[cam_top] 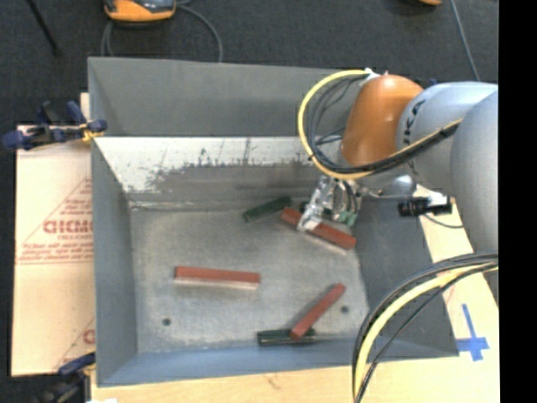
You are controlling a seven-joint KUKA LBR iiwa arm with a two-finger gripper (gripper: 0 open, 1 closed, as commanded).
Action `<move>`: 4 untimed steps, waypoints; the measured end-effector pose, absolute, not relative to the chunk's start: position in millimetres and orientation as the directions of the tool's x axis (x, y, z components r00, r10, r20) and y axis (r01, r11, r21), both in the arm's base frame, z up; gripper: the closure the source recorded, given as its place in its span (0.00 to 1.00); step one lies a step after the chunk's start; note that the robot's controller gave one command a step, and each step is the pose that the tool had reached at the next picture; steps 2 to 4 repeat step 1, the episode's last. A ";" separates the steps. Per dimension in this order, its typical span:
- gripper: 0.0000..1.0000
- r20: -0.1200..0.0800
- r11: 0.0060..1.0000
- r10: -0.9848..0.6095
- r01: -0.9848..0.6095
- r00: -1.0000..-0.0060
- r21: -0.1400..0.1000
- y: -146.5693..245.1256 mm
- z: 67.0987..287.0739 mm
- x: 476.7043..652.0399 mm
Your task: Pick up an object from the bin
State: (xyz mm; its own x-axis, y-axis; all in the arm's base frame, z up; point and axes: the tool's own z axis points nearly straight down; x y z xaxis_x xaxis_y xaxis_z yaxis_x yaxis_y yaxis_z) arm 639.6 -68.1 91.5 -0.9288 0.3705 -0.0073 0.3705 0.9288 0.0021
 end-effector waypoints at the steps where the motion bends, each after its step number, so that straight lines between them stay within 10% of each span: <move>1: 1.00 -0.003 0.929 0.370 0.370 -0.929 0.001 -68.2 96.3 638.7; 4: 1.00 -0.003 0.929 0.370 0.370 -0.929 0.001 -68.2 96.3 638.7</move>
Offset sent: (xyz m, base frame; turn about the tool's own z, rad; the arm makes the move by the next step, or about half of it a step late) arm -0.0003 -0.0001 0.0096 0.0000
